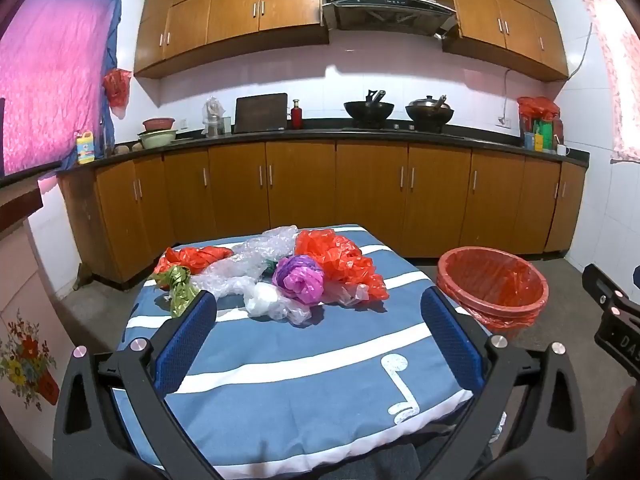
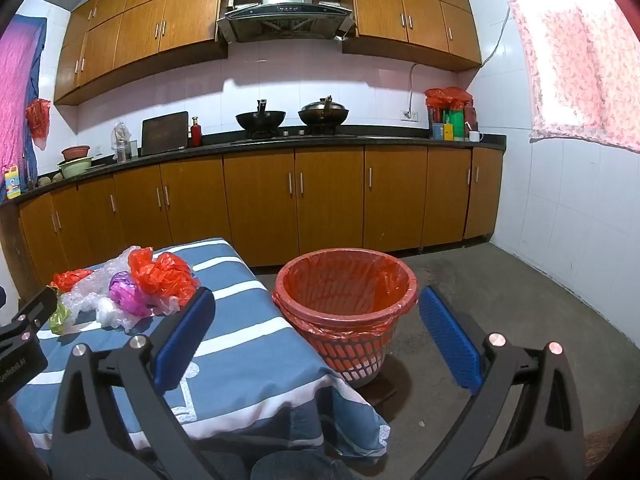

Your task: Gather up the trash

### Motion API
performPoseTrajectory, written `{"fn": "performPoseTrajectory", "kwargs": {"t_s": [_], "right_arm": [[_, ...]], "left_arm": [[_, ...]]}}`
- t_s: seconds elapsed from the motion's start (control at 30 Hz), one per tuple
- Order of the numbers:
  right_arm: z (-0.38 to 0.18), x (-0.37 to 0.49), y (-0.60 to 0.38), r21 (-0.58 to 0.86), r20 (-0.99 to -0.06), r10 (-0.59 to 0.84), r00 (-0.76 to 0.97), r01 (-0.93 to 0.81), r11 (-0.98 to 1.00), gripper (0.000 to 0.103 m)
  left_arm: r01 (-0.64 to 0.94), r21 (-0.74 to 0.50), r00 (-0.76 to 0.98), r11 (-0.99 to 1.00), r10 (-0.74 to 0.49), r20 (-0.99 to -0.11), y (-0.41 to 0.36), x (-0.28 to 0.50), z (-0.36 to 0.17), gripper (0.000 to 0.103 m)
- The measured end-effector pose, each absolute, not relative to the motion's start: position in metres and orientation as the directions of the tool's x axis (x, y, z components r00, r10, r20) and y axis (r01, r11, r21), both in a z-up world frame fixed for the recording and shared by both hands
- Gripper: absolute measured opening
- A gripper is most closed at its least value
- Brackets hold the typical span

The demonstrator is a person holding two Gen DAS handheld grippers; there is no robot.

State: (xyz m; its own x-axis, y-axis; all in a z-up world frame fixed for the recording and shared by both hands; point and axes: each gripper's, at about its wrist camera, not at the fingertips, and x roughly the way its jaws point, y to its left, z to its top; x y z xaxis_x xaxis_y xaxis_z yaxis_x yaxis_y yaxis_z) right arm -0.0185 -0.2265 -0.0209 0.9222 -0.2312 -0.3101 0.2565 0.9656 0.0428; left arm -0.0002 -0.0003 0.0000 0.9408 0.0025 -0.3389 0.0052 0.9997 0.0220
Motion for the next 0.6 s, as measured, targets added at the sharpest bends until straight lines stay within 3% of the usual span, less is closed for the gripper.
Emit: {"fn": "performPoseTrajectory", "kwargs": {"t_s": [0.6], "right_arm": [[-0.0210, -0.0178, -0.2272, 0.045, -0.312, -0.230, 0.922, 0.255, 0.966, 0.099]], "left_arm": [[0.006, 0.026, 0.941, 1.000, 0.003, -0.338, -0.0005, -0.0003, 0.0000, 0.101]]}}
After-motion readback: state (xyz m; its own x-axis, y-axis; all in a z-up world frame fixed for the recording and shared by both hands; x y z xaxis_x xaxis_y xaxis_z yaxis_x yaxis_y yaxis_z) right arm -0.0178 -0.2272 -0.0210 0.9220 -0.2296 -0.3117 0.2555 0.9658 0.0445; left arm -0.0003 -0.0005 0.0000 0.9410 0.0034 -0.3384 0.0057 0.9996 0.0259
